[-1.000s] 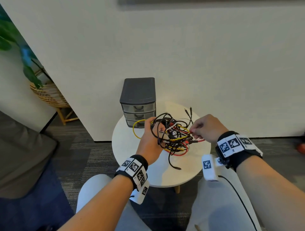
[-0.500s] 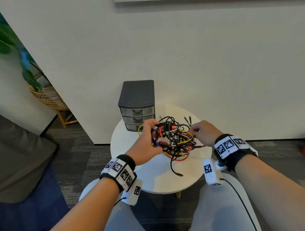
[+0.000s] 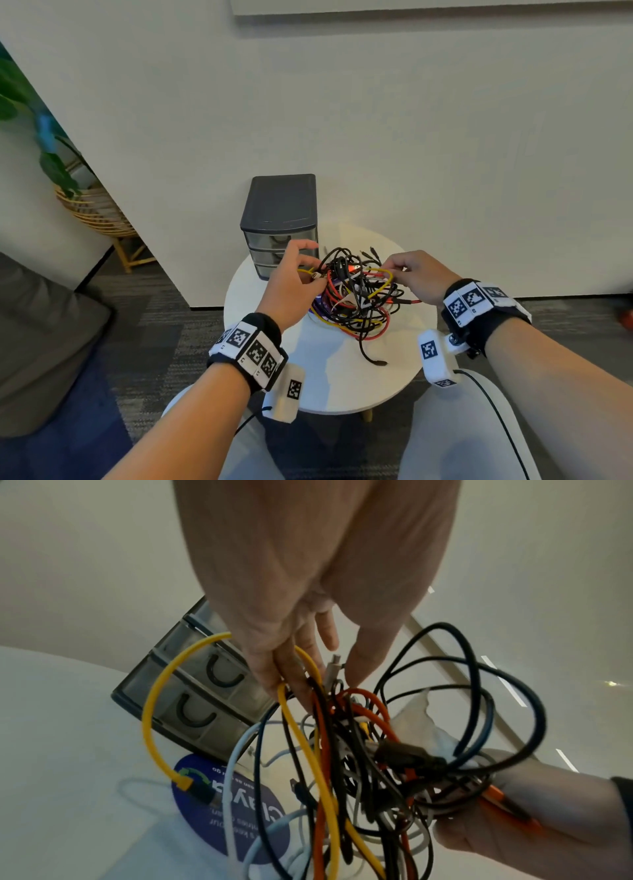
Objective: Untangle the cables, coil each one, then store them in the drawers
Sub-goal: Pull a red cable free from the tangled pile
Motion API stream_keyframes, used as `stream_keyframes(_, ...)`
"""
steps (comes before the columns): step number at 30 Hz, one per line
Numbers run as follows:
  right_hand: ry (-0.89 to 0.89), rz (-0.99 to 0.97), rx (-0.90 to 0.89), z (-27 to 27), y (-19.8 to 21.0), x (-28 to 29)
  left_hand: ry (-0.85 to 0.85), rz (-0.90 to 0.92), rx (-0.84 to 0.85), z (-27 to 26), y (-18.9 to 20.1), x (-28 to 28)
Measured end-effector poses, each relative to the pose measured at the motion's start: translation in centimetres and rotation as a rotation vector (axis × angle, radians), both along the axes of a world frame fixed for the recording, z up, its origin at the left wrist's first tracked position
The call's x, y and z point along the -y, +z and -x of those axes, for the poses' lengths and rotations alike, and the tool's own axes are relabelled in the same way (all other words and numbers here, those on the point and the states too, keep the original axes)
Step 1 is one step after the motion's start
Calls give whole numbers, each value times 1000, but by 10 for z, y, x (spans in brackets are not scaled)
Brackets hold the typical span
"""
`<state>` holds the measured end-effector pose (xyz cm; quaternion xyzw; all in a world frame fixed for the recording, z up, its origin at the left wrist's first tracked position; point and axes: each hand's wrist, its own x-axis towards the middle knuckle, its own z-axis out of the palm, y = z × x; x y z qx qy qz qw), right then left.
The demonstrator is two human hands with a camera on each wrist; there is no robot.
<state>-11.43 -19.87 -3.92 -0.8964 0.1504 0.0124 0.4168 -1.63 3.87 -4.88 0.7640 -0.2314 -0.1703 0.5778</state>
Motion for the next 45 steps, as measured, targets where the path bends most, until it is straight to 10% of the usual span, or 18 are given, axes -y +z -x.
stream_keyframes(15,-147,-428,-102,-4,-22,9,-161,-189,-1,-9,-6,0)
stream_keyframes(45,-261,-517,-47,-7,-20,-17,-254,-178,128,3,2,-1)
